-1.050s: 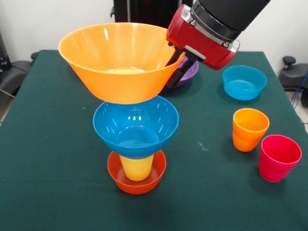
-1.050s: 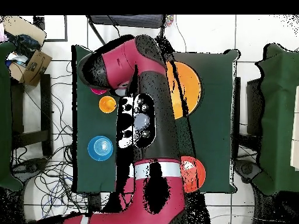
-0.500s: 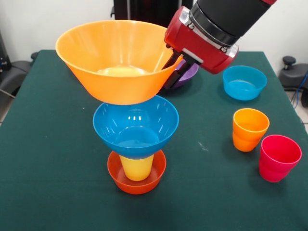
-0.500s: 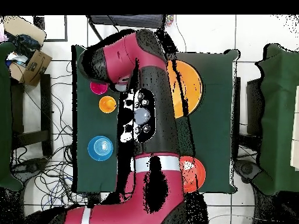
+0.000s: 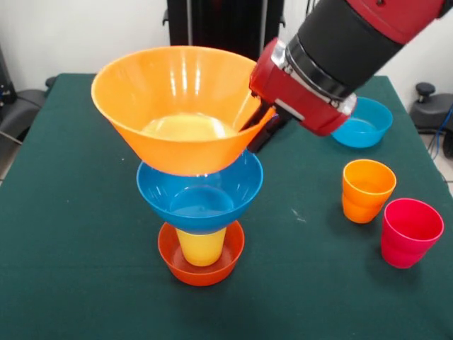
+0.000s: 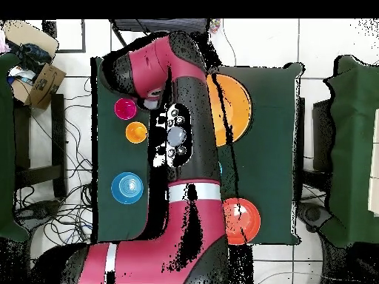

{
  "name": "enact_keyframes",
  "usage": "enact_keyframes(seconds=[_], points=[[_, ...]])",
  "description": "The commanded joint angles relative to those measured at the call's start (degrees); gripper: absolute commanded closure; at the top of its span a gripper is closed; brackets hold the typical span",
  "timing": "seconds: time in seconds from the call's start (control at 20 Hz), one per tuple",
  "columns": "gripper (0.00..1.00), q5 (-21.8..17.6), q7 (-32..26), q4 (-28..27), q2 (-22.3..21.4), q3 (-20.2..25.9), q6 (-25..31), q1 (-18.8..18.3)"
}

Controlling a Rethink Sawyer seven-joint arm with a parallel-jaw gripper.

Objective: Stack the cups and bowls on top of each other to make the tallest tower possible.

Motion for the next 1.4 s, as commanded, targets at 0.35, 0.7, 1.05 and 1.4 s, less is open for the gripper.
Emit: enact_keyframes(seconds=[0.35,0.7,1.05,1.4], points=[[1.0,1.8,-8.5,-8.0,4.6,3.7,7.2,2.1],[1.0,2.7,-8.5,-8.7,4.5,2.5,8.4,2.9],[1.0,2.4,-9.0,-10.7,5.5,2.2,9.1,3.3],[1.0,2.2,-9.2,-11.7,5.8,1.8,9.5,3.6]])
